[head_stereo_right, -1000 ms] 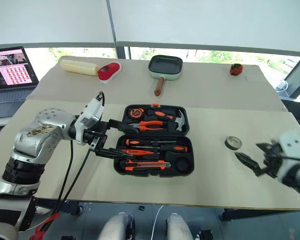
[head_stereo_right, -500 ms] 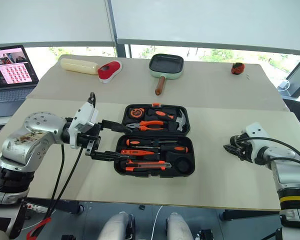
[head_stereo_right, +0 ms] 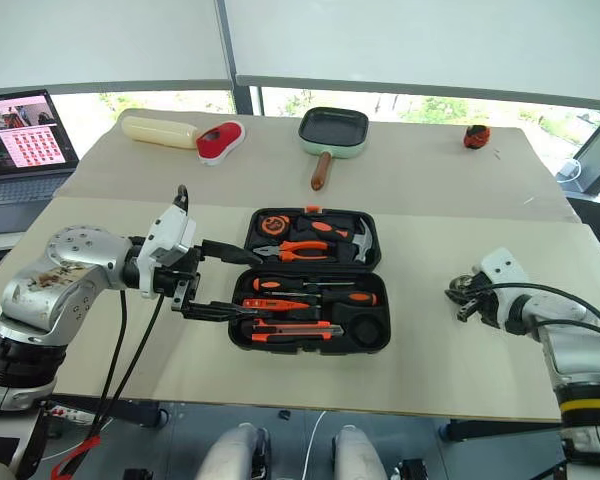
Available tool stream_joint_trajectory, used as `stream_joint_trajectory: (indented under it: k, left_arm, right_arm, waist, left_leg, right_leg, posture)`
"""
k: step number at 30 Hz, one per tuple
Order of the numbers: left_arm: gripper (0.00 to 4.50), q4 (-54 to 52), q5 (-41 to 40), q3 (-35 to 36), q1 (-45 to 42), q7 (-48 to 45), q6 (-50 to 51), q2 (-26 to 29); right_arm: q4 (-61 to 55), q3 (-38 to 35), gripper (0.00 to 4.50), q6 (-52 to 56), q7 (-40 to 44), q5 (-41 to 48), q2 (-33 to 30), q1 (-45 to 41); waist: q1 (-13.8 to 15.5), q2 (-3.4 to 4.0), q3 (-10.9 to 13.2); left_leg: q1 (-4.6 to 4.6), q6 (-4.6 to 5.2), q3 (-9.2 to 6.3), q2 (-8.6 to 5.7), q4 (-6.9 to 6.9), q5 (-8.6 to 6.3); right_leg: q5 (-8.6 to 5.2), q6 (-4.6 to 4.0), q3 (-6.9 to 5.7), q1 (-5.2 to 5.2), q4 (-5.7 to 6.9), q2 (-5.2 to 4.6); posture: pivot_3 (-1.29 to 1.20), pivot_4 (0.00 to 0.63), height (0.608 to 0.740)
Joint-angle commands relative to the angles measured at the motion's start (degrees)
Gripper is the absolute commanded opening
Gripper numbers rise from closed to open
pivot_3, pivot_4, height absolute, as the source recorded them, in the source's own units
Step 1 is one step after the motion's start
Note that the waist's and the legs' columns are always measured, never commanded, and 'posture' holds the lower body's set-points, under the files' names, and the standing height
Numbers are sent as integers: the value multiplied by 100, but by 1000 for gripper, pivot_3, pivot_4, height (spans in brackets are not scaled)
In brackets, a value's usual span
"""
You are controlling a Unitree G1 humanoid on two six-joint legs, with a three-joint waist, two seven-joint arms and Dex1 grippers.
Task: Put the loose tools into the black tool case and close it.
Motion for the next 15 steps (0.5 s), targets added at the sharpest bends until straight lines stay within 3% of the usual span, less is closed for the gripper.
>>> stream_joint_trajectory:
  k: [1,5,15]
  left_arm:
    - [4500,-124,83,-117,78,-180,-222,80]
    - [4500,-86,197,-258,81,-226,-382,52]
    - [4500,30,277,-268,117,-303,-578,73]
  right_arm:
    - [-1948,-63,15,683,666,1009,-345,116]
    - [-2767,630,15,940,737,1029,-379,-14]
    - [-2763,1568,15,905,515,454,-200,126]
  waist:
    - [-2,-1,1]
    - [22,-20,6]
    - [64,-30,11]
  left_leg:
    - [1,0,-1,1,-1,0]
    - [4,-1,-2,10,-3,0]
    - [-5,-1,0,-1,-1,0]
  right_leg:
    - [0,0,0,0,0,2]
    - [-1,-2,-6,5,-2,7]
    - [-1,-2,-8,-3,-3,-4]
  posture:
    - [0,150,740]
    - [0,150,740]
    - [0,150,740]
